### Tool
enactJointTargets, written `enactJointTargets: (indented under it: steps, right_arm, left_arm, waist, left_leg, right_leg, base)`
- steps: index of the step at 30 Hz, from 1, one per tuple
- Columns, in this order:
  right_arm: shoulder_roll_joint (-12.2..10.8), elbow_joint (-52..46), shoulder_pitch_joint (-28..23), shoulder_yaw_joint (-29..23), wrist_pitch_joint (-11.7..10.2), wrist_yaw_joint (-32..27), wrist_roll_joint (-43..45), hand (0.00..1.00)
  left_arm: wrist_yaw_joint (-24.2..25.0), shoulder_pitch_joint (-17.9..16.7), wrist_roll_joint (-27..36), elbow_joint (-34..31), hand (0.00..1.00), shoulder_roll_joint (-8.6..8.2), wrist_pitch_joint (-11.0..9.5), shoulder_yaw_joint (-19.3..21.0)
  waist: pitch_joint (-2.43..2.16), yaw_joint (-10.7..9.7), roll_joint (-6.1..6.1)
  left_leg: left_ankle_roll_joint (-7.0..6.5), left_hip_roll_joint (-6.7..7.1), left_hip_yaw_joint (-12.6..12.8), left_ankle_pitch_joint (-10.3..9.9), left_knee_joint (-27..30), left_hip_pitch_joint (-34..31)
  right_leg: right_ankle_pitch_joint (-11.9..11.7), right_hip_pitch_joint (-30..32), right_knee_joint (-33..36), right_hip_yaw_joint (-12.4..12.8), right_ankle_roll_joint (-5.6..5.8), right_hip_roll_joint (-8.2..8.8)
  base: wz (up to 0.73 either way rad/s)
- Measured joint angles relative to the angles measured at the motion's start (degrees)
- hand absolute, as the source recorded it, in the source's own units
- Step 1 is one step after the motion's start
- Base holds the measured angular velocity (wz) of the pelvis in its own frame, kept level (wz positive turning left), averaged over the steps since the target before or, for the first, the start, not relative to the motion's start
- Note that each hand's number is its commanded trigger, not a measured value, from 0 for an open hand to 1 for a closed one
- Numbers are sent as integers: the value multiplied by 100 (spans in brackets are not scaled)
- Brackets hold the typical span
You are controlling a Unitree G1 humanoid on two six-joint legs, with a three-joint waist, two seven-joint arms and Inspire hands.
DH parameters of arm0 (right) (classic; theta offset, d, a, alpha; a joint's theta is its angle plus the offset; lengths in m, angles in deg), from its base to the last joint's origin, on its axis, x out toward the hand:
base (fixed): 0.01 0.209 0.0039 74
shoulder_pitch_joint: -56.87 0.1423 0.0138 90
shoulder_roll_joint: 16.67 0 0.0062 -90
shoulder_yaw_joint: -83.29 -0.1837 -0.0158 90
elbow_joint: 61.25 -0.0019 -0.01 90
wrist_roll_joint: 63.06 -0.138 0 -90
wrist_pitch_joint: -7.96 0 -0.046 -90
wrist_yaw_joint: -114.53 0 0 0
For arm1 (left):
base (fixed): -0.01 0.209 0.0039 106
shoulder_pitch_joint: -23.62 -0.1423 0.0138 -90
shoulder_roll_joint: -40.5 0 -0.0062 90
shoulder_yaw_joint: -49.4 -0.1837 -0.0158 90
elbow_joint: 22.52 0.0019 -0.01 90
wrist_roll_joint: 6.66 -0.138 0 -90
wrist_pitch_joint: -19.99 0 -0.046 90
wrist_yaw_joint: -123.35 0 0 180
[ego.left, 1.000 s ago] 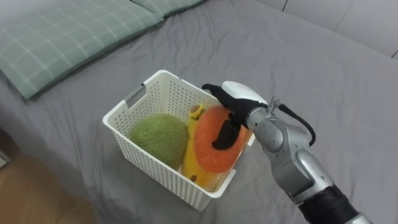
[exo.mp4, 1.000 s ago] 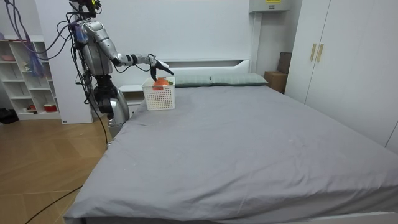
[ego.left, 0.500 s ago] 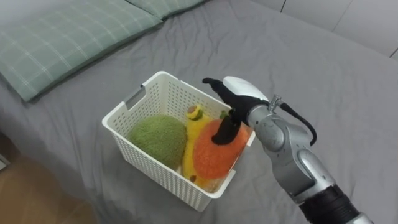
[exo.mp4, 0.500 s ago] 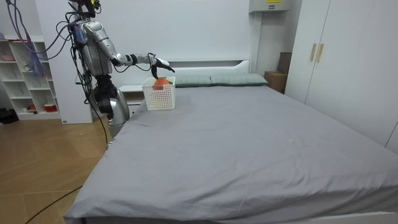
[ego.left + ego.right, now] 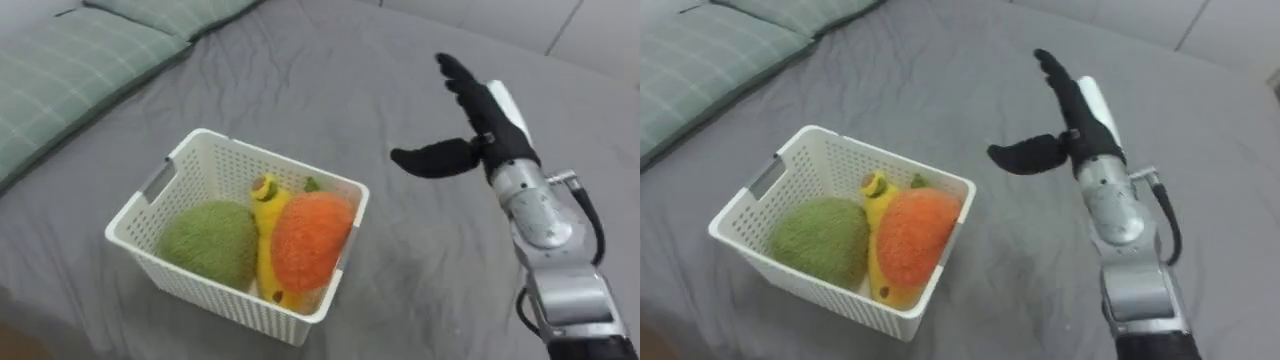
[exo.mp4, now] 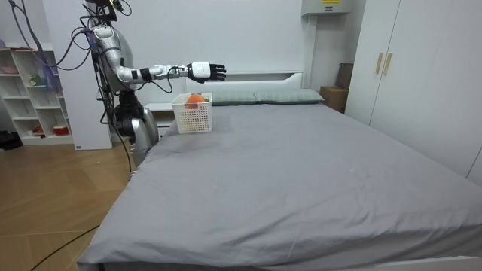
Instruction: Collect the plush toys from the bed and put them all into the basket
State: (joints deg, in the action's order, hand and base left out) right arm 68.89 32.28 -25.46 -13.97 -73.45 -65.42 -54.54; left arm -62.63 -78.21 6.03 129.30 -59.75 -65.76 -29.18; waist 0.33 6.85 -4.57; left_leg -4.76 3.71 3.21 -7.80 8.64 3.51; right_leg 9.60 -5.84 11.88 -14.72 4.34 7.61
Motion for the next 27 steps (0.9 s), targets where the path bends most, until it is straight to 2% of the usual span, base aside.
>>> enactJointTargets:
  steps: [1,2,3,5,6,9,13,14,15,17,19,22,24,25,27]
  right_arm:
    - [51,2,-143,-237,-50,-129,-164,0]
    - [110,2,-252,-454,-106,-291,-351,0]
    - [129,3,-277,-566,-134,-374,-480,0]
    - [231,58,-426,-906,-257,-740,-936,0]
    - [235,79,-495,-986,-302,-799,-973,0]
    - [249,457,-800,-1281,-445,-1156,-1137,0]
    - [274,1626,-1157,-1534,-503,-1460,-1520,0]
    - [280,2077,-1229,-1558,-502,-1496,-1524,0]
    - [279,2329,-1278,-1555,-506,-1497,-1545,0]
    - [280,3442,-1572,-1557,-489,-1429,-1964,0]
    - [282,4271,-1752,-1560,-481,-1283,-2079,0]
    - [282,5618,-1869,-1639,-480,-1042,-2198,0]
    - [282,6124,-1980,-1524,-457,-831,-2191,0]
    - [281,6407,-2024,-1369,-439,-685,-2164,0]
    - [263,6766,-2023,-1189,-394,-483,-2056,0]
  left_arm:
    - [5,-29,-20,4,0,-1,-27,143]
    - [6,-82,-17,3,0,4,-77,195]
    - [8,-121,-9,3,0,8,-98,206]
    - [28,-182,9,5,0,43,-115,327]
    - [30,-190,3,4,0,56,-123,355]
    - [29,-285,9,-2,0,83,-177,441]
    - [22,-339,18,-9,0,97,-180,428]
    - [15,-291,11,6,0,98,-157,429]
    - [13,-320,11,18,0,101,-148,434]
    - [27,-354,10,128,0,172,-140,456]
    - [56,-427,5,133,0,177,-140,617]
    - [147,-462,7,206,0,198,-139,813]
    - [177,-411,6,232,0,193,-126,799]
    - [189,-406,5,259,0,197,-127,785]
    - [212,-389,1,360,0,199,-119,798]
  waist:
    - [-15,-111,29]
    - [-50,-229,63]
    - [-58,-266,89]
    - [-43,-487,140]
    - [-46,-519,139]
    - [-59,-785,134]
    - [-51,-1025,101]
    - [-63,-1076,106]
    - [-63,-1113,106]
    - [-60,-1106,100]
    - [-38,-1108,71]
    - [-31,-1100,135]
    - [-32,-1109,159]
    - [-15,-1098,189]
    - [-18,-1069,177]
  left_leg:
    - [-4,-14,93,-22,-1,25]
    - [-8,-33,189,-46,-3,26]
    - [-9,-45,250,-54,-6,40]
    - [9,-108,497,-122,-21,134]
    - [17,-127,547,-143,-23,151]
    - [62,-227,749,-268,26,229]
    - [109,-316,970,-362,57,316]
    - [116,-331,1027,-376,57,311]
    - [120,-340,1057,-386,56,314]
    - [141,-371,1133,-414,34,364]
    - [150,-376,1167,-416,-12,418]
    - [162,-386,1220,-429,-21,440]
    - [168,-390,1232,-443,-17,478]
    - [203,-395,1234,-467,-8,496]
    - [216,-397,1234,-474,10,519]
  right_leg:
    - [0,26,7,75,0,-6]
    - [0,86,55,183,0,-18]
    - [0,105,79,235,0,-25]
    - [-7,120,80,382,-11,-74]
    - [-9,117,81,369,-15,-82]
    - [-27,98,88,368,-45,-127]
    - [-42,123,93,445,-79,-186]
    - [-47,131,88,502,-86,-229]
    - [-50,140,84,542,-90,-253]
    - [-52,139,75,615,-96,-284]
    - [-44,120,77,623,-106,-293]
    - [-40,123,75,675,-111,-316]
    - [-29,98,78,676,-121,-318]
    - [-21,101,76,670,-128,-321]
    - [10,98,70,674,-131,-323]
  base:
    - [-40]
    - [-42]
    - [-51]
    - [-56]
    - [-51]
    - [-36]
    - [-30]
    - [-22]
    - [-23]
    - [-18]
    - [-10]
    - [-10]
    - [-7]
    - [-5]
    - [-5]
